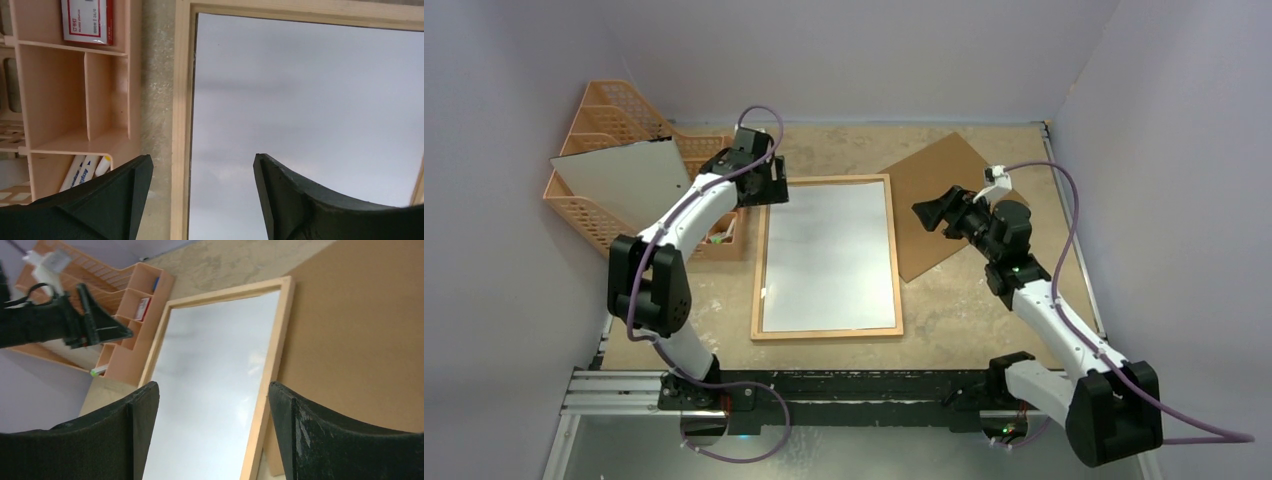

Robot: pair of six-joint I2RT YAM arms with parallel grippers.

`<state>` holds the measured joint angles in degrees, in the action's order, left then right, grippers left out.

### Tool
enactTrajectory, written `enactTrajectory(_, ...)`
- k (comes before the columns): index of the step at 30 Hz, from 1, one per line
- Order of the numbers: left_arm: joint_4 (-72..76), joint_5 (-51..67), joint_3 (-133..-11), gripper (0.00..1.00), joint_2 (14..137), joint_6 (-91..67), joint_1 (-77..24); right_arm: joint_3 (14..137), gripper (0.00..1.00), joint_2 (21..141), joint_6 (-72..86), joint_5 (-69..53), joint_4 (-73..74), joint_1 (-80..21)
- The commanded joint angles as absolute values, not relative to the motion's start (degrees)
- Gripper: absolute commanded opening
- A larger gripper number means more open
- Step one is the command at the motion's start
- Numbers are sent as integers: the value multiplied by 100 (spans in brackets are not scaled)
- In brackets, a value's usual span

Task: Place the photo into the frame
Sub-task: Turn over the photo from the photo frame.

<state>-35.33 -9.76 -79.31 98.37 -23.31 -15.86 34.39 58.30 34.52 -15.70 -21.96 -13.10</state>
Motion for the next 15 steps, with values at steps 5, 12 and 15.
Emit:
enactTrajectory(5,-2656,348,-8072,77,9110,-2066,-1614,4013,81,6252,4057,191,-885,-1306)
enactTrajectory(12,-938,1202,-8652,77,9753,-2268,-2356,4297,81,6804,4431,1055,174,-1248)
enactTrajectory(15,-569,1232,-9255,77,10474,-2308,-2667,4253,81,7005,4517,957,199,-1197)
